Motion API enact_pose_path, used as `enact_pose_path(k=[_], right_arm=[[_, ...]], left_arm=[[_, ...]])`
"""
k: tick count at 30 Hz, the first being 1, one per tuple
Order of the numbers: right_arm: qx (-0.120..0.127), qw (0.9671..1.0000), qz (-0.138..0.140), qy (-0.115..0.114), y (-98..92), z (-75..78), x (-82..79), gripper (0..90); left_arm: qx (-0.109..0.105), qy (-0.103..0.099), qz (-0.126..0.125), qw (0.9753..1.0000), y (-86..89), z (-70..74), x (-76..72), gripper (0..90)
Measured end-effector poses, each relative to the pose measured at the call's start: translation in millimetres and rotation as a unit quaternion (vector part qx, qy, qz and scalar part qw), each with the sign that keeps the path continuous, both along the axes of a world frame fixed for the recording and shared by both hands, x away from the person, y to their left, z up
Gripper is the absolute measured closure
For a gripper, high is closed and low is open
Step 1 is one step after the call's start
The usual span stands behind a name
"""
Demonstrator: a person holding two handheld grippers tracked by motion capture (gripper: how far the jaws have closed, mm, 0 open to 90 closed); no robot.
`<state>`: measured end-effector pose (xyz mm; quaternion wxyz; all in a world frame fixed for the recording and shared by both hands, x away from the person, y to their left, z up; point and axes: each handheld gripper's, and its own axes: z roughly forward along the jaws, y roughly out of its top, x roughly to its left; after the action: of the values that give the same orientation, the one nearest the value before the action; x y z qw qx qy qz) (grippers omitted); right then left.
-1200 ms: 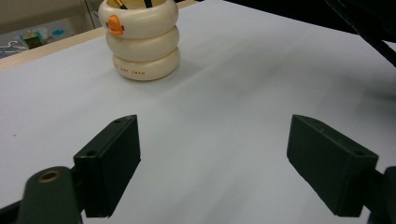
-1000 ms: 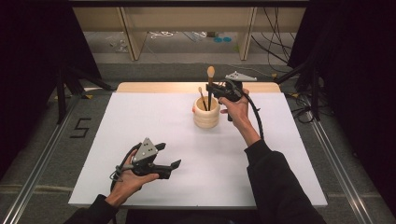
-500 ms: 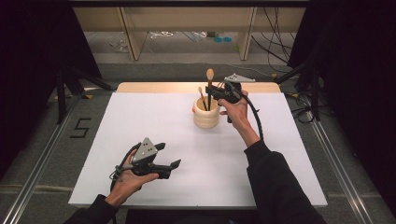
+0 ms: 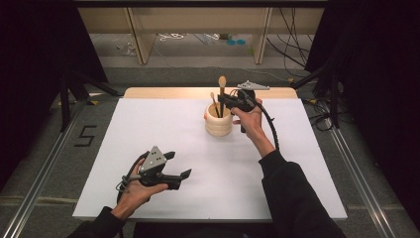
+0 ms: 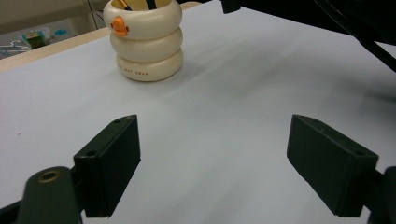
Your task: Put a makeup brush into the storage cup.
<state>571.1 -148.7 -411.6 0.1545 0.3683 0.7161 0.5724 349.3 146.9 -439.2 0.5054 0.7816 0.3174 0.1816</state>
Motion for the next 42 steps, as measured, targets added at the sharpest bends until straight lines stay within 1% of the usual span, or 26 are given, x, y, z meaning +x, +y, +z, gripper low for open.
enact_pose_path(k=[2,3,4,5,7,8,9,12,13,15,16,18,23,25,26,27,28,30,32,33,34,36,37,38,39,42], right_arm=[[-0.001,1.0,0.003,-0.005,0.3,-1.4,0.7,78.0],[-0.005,0.9999,0.003,-0.01,0.3,-2.0,1.1,78.0],[-0.004,1.0,0.002,-0.001,1.2,-2.2,0.1,78.0],[-0.008,1.0,0.003,-0.003,1.3,-3.1,0.5,78.0],[-0.007,1.0,0.004,-0.002,2.2,-4.5,0.6,77.9],[-0.008,1.0,0.003,0.002,2.7,-4.9,0.1,77.9],[-0.01,0.9999,0.006,-0.002,2.5,-6.1,0.8,77.8],[-0.01,0.9999,0.005,0.008,3.7,-7.3,-0.1,77.8],[-0.013,0.9999,0.003,-0.001,3.6,-8.1,0.8,77.8],[-0.016,0.9998,0.006,-0.004,3.5,-9.6,1.6,77.8],[-0.019,0.9998,0.004,-0.004,3.3,-10.0,1.6,77.8],[-0.016,0.9998,0.005,0.008,3.6,-10.1,0.8,77.8],[-0.02,0.9998,0.004,0.005,3.2,-11.0,1.1,77.1],[-0.02,0.9998,0.005,0.004,3.4,-11.0,1.3,74.0],[-0.02,0.9998,0.004,0.006,3.7,-11.1,1.5,69.3],[-0.019,0.9997,-0.001,0.013,4.1,-10.5,1.2,63.3],[-0.022,0.9997,-0.006,0.01,4.0,-10.7,1.9,58.3],[-0.014,0.9997,-0.014,0.015,3.8,-9.7,2.1,47.1],[-0.014,0.9994,-0.024,0.021,3.0,-7.5,2.3,37.7],[-0.013,0.9994,-0.026,0.02,2.5,-6.6,2.3,35.6],[-0.012,0.9992,-0.029,0.025,1.9,-5.1,1.5,34.6],[-0.012,0.9993,-0.032,0.016,0.7,-3.2,0.7,31.5],[-0.012,0.9993,-0.032,0.018,-0.1,-1.5,-0.1,30.9],[-0.012,0.9994,-0.031,0.013,-1.3,-0.4,-0.4,30.4],[-0.012,0.9992,-0.034,0.017,-1.8,1.5,-1.6,30.0],[-0.013,0.9993,-0.033,0.01,-3.4,5.3,-3.7,29.2]], left_arm=[[-0.004,0.005,0.003,1.0,-0.7,-0.3,-0.7,17.4],[0.0,0.001,0.001,1.0,-0.2,-0.1,-0.2,17.4],[0.0,0.001,0.001,1.0,-0.3,-0.1,-0.3,17.4],[-0.002,0.001,0.0,1.0,-0.3,-0.2,-0.2,17.4],[-0.006,0.005,0.002,1.0,-0.8,-0.5,-0.5,17.4],[-0.005,0.003,0.0,1.0,-0.6,-0.4,-0.3,17.4],[-0.006,0.005,0.001,1.0,-0.7,-0.4,-0.5,17.3],[-0.003,0.001,0.0,1.0,-0.4,-0.2,-0.2,17.4],[-0.002,0.001,-0.001,1.0,-0.3,-0.1,-0.1,17.4],[-0.005,0.003,-0.001,1.0,-0.5,-0.3,-0.3,17.4],[-0.006,0.003,0.0,1.0,-0.6,-0.3,-0.4,17.4],[-0.007,0.004,0.001,1.0,-0.6,-0.2,-0.5,17.4],[-0.007,0.005,0.001,1.0,-0.8,-0.2,-0.6,17.4],[-0.006,0.004,0.0,1.0,-0.6,-0.2,-0.4,17.4],[-0.004,0.002,-0.002,1.0,-0.3,-0.1,-0.1,17.4],[-0.004,0.002,-0.001,1.0,-0.3,0.0,-0.2,17.4],[-0.007,0.005,0.0,1.0,-0.5,-0.1,-0.5,17.4],[-0.006,0.003,0.001,1.0,-0.3,0.2,-0.3,17.4],[-0.007,0.003,0.0,1.0,-0.2,0.2,-0.3,17.4],[-0.007,0.003,0.0,1.0,-0.2,0.2,-0.3,17.4],[-0.007,0.003,0.0,1.0,-0.2,0.2,-0.3,17.4],[-0.008,0.003,0.0,1.0,-0.3,0.1,-0.4,17.4],[-0.005,0.004,0.001,1.0,-0.2,0.4,-0.5,17.4],[-0.005,0.004,0.001,1.0,-0.2,0.4,-0.5,17.4],[-0.007,0.004,0.0,1.0,-0.4,0.2,-0.4,17.4],[-0.007,0.003,0.0,1.0,-0.3,0.3,-0.4,17.4]])
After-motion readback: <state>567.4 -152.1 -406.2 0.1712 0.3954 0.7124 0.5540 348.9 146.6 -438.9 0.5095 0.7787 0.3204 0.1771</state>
